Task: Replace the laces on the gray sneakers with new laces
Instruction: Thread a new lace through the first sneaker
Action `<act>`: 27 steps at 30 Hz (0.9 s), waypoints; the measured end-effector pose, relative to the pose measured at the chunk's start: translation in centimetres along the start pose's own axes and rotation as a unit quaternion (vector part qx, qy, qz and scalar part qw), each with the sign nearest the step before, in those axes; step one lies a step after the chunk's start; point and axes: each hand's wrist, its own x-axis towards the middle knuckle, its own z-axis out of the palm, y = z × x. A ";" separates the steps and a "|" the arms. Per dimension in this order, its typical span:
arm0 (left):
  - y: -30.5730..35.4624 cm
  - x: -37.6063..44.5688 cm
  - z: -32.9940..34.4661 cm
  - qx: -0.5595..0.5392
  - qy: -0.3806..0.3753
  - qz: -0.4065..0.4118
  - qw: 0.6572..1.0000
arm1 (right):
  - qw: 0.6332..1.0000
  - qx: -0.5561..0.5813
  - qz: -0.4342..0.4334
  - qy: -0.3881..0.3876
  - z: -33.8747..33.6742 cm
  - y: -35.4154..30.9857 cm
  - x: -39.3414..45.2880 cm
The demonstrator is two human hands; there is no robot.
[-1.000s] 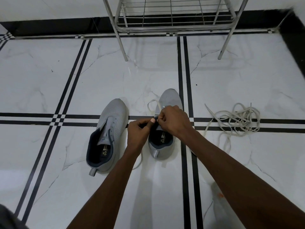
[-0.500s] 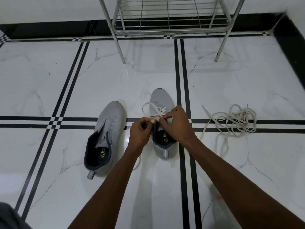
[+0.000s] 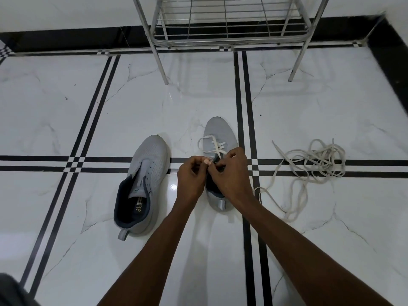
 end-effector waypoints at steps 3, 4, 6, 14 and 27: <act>-0.1 0.1 0.0 0.021 0.020 -0.011 1.000 | 1.000 0.022 0.020 -0.007 0.2 0.2 0.3; -0.2 0.1 -0.1 0.027 0.048 -0.029 0.998 | 0.999 0.029 0.023 -0.007 0.0 0.2 0.3; -0.3 0.0 -0.5 0.033 0.137 -0.084 0.986 | 0.998 0.047 0.032 -0.010 -0.7 0.0 0.4; 0.4 -0.5 -1.2 0.197 0.129 0.096 0.967 | 0.999 0.046 0.021 -0.002 -1.4 -0.3 0.6; -1.1 0.9 -2.4 0.190 0.148 -0.014 0.970 | 0.998 0.029 0.012 -0.045 -1.9 1.0 1.1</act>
